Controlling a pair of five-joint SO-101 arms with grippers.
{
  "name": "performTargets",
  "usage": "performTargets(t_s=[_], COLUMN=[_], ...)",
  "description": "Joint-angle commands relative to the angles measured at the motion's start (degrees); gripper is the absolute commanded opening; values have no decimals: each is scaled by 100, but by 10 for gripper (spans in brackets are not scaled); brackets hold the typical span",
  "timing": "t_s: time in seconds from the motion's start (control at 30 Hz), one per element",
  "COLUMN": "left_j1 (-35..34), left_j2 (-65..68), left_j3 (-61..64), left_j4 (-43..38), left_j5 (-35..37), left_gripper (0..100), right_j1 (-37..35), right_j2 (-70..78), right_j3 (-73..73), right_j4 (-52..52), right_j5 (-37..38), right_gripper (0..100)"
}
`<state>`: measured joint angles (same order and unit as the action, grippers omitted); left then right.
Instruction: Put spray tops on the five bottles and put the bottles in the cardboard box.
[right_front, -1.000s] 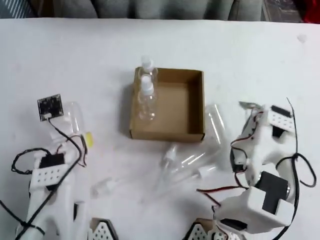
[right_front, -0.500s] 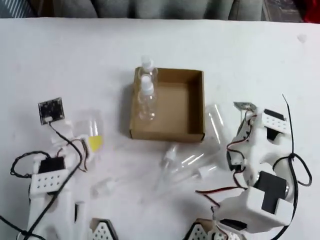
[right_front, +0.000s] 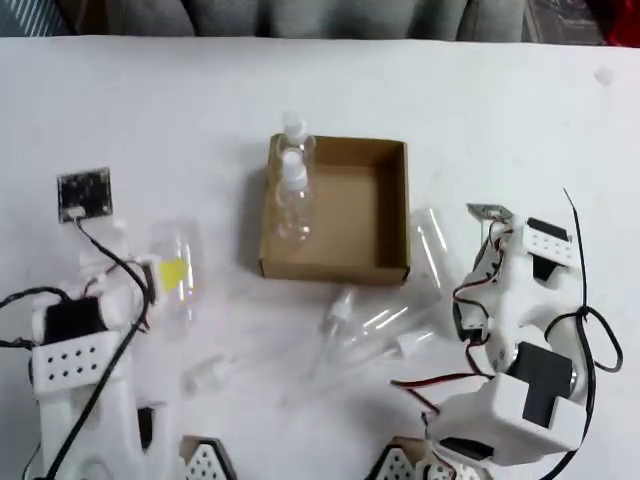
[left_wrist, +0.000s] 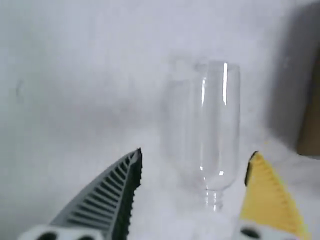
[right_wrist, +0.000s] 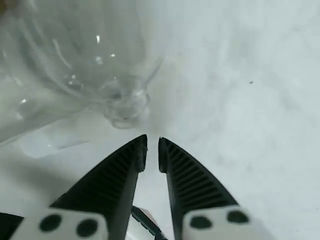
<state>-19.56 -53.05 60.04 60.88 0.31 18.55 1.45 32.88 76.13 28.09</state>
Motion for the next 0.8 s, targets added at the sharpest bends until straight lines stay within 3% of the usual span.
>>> performTargets(t_s=[0.0, 0.23, 0.47, 0.6, 0.77], left_j1=[101, 919, 1675, 1851, 1886], left_j2=[171, 1815, 3451, 4136, 5059], left_j3=[-1064, -2400, -3332, -3684, -3763], left_j4=[290, 800, 774, 686, -97], left_j5=[-246, -246, -255, -255, -264], left_gripper=[301, 282, 20, 45, 21], right_j1=[-57, -233, -242, -242, -242], right_j2=[-189, -189, -189, -189, -189], right_j3=[35, 185, 185, 185, 185], right_j4=[-40, -180, -180, -180, -180], right_j5=[-53, -62, -62, -62, -62], right_gripper=[15, 15, 15, 15, 15])
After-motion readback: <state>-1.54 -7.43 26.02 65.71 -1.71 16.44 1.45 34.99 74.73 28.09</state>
